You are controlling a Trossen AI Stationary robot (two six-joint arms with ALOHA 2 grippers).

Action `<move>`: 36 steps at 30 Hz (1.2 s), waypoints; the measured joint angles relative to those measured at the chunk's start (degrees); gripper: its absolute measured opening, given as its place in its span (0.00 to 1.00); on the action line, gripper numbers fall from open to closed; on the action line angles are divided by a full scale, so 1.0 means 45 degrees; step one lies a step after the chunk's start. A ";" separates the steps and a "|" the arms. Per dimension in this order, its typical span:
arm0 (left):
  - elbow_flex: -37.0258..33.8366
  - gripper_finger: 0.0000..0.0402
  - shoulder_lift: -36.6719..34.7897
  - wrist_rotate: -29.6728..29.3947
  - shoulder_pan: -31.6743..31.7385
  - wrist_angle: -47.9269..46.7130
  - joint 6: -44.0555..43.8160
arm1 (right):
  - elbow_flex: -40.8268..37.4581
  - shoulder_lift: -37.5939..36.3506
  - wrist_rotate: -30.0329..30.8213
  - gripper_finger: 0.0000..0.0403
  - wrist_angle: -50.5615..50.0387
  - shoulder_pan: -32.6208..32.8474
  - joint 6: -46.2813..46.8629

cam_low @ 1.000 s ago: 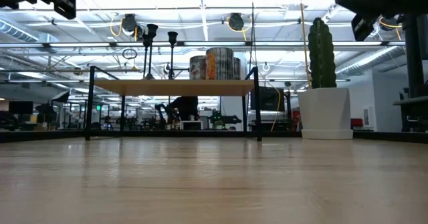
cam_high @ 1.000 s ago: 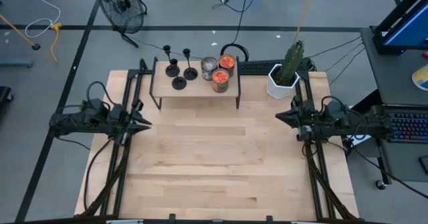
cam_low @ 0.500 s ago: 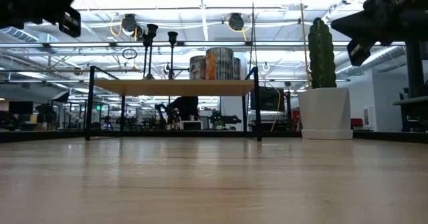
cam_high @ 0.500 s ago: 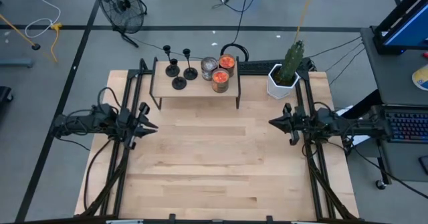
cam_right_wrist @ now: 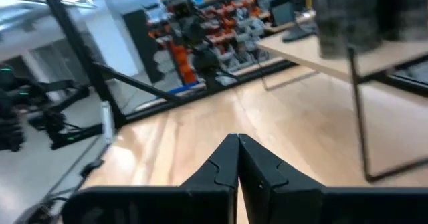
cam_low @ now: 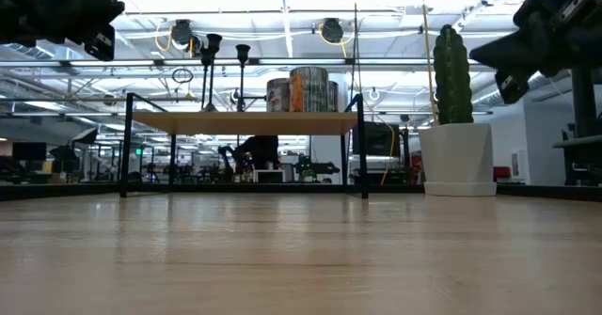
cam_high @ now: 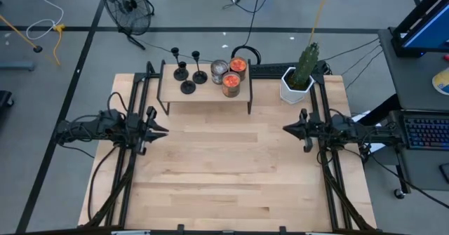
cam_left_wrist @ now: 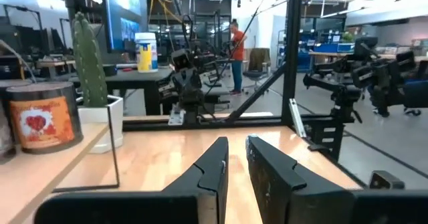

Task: Pick & Place candle stick holders
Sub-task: Return to Home Position

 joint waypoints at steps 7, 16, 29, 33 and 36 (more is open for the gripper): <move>-0.0003 0.16 0.0005 -0.0470 0.0000 -0.0679 -0.0330 | 0.0000 0.0000 0.0337 0.00 -0.0445 0.0000 0.0019; 0.0002 0.16 0.0000 -0.1563 0.0000 -0.1275 0.0039 | 0.0000 0.0000 0.0349 0.00 -0.0129 0.0000 -0.0371; -0.0727 0.16 0.0000 -0.1715 0.0000 -0.0630 -0.0081 | 0.0000 0.0000 0.0345 0.00 -0.0134 0.0000 -0.0471; -0.0749 0.16 0.0000 -0.1808 0.0000 -0.0737 -0.0029 | 0.0000 0.0000 0.0345 0.00 -0.0143 0.0000 -0.0607; -0.1072 0.16 0.0000 -0.1785 0.0000 -0.0348 -0.0043 | 0.0000 0.0000 0.0340 0.00 -0.0170 0.0000 -0.0646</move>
